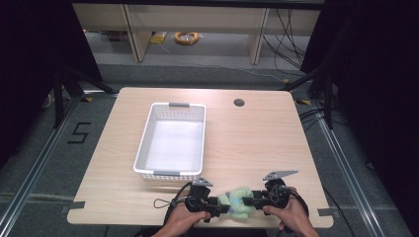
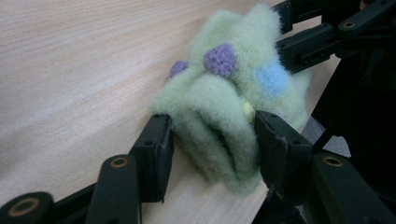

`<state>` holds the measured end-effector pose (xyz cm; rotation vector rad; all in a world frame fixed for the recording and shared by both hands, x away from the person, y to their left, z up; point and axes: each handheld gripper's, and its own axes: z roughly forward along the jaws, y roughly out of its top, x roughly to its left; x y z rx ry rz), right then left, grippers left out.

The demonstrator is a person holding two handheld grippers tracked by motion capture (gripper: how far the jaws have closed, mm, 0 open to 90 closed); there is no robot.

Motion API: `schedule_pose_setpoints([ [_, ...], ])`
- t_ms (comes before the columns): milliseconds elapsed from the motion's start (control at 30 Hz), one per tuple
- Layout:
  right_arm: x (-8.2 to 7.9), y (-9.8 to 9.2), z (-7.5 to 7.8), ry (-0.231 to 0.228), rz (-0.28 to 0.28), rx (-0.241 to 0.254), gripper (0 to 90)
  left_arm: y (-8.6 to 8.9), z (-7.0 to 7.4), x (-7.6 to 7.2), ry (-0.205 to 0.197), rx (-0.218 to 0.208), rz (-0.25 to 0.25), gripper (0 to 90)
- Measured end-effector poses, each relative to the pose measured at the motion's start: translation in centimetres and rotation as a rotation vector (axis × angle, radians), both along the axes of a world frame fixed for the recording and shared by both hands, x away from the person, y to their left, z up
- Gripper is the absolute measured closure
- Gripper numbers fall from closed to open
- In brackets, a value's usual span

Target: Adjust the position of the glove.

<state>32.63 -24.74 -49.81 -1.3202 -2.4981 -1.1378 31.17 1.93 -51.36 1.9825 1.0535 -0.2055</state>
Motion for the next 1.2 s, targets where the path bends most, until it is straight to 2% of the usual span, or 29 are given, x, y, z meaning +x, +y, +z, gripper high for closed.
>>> schedule_pose_setpoints([
  [67,-0.1,0.0,-0.1,0.006,-0.014,0.004,53.9,-0.1,-0.1,-0.1,-0.001,-0.008,-0.017,51.1],
  [100,0.0,0.0,-0.3,0.025,0.002,0.026,54.2,-0.2,-0.1,-0.2,-0.006,0.001,-0.018,52.1],
  [200,0.2,-0.2,-0.6,0.053,-0.004,0.051,55.1,-0.1,0.1,-0.2,-0.007,0.027,-0.032,54.3],
  [300,0.3,-0.3,-0.8,0.062,0.008,0.078,56.5,-0.1,0.0,-0.1,-0.001,0.020,-0.031,57.0],
  [333,0.3,-0.3,-0.8,0.063,0.011,0.078,57.8,-0.2,-0.2,-0.1,0.002,-0.014,-0.037,58.6],
  [367,0.3,-0.4,-0.9,0.061,0.008,0.075,58.9,-0.2,-0.2,-0.1,0.003,-0.015,-0.041,59.7],
  [467,0.3,-0.4,-0.9,0.042,0.019,0.084,63.9,-0.3,-0.1,-0.1,-0.016,-0.014,-0.046,63.2],
  [500,0.2,-0.4,-0.8,0.043,0.035,0.088,65.0,-0.4,0.0,-0.2,-0.029,-0.006,-0.048,64.2],
  [533,0.0,-0.2,-0.6,0.059,0.028,0.087,65.9,-0.4,0.0,-0.3,-0.044,0.000,-0.046,65.7],
  [567,-0.1,-0.2,-0.5,0.027,0.033,0.068,66.4,-0.4,0.1,-0.3,-0.045,-0.002,-0.054,66.9],
  [600,0.0,-0.2,-0.6,0.010,0.046,0.070,67.0,-0.4,0.1,-0.3,-0.050,-0.002,-0.061,67.9],
  [633,-0.1,-0.1,-0.5,0.019,0.044,0.077,67.9,-0.4,0.1,-0.3,-0.051,-0.005,-0.059,68.6],
  [800,-0.3,-0.3,-0.3,-0.015,0.041,0.076,72.0,0.0,0.2,-0.2,-0.032,-0.020,-0.061,70.6],
  [833,-0.6,-0.2,-0.1,0.005,0.028,0.079,72.6,0.1,0.2,-0.3,-0.034,-0.026,-0.047,71.2],
  [867,-0.5,-0.2,-0.1,-0.028,0.042,0.074,73.2,0.2,0.3,-0.2,-0.019,-0.030,-0.057,71.5],
  [967,-0.6,-0.2,0.0,-0.040,0.044,0.078,74.4,0.6,0.4,-0.2,-0.011,-0.042,-0.058,71.9],
  [1033,-0.7,0.0,0.1,-0.040,0.048,0.084,74.9,0.8,0.7,-0.3,-0.006,-0.007,-0.042,72.1],
  [1067,-0.8,0.1,0.2,-0.039,0.038,0.076,75.1,0.9,0.6,-0.2,-0.015,-0.030,-0.046,72.2],
  [1100,-0.8,0.1,0.1,-0.048,0.053,0.089,75.3,1.0,0.7,-0.2,-0.017,-0.026,-0.047,72.3],
  [1133,-1.0,0.3,0.4,-0.017,0.033,0.091,75.5,1.0,0.8,-0.2,-0.016,-0.025,-0.047,72.3],
  [1200,-1.0,0.3,0.4,-0.038,0.043,0.085,75.7,1.1,0.8,-0.3,-0.017,-0.050,-0.053,72.4],
])
